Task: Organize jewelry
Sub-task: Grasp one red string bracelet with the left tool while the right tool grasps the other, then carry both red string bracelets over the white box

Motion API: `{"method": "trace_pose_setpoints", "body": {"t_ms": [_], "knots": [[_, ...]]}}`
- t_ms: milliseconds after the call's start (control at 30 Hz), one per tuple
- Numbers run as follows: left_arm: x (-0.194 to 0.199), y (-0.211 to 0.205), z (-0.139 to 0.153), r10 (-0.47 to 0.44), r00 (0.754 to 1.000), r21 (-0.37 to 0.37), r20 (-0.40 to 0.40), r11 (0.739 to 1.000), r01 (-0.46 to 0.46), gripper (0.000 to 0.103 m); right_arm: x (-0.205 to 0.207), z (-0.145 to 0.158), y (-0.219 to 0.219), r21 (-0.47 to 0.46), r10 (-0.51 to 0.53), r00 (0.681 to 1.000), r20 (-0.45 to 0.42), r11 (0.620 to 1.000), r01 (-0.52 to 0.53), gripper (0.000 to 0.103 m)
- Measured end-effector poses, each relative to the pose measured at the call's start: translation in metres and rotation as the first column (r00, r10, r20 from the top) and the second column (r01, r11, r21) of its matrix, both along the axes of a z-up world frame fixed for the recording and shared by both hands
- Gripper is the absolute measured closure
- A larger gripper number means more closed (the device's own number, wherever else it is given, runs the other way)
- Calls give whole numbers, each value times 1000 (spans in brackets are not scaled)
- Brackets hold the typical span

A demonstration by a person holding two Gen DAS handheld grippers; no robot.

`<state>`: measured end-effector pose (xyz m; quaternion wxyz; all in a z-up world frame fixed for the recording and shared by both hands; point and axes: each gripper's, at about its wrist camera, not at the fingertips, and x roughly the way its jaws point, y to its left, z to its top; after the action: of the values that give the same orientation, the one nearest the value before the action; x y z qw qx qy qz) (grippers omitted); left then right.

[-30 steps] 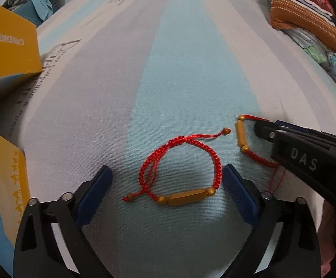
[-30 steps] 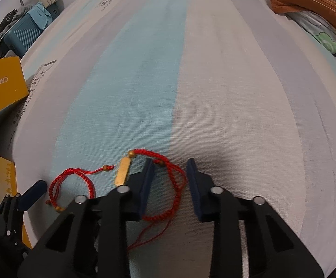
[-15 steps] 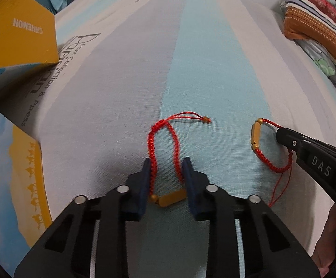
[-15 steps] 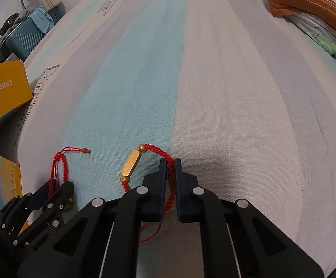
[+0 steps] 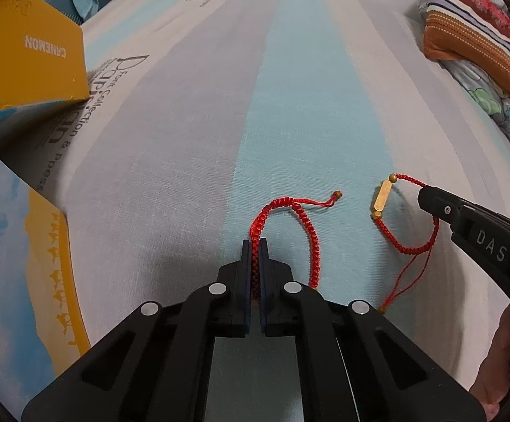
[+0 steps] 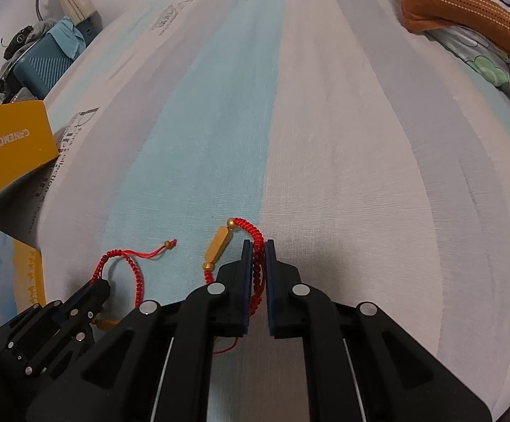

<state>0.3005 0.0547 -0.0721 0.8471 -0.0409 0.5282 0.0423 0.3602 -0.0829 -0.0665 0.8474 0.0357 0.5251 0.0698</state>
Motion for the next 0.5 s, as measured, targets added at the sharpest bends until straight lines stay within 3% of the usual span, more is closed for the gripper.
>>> {"method": "trace_pose_setpoints", "body": {"t_ms": [500], "knots": [[-22, -9, 33, -16, 999, 13, 37, 1000, 15, 100, -24, 35, -6, 11, -3, 999, 44, 1000, 2, 97]]}}
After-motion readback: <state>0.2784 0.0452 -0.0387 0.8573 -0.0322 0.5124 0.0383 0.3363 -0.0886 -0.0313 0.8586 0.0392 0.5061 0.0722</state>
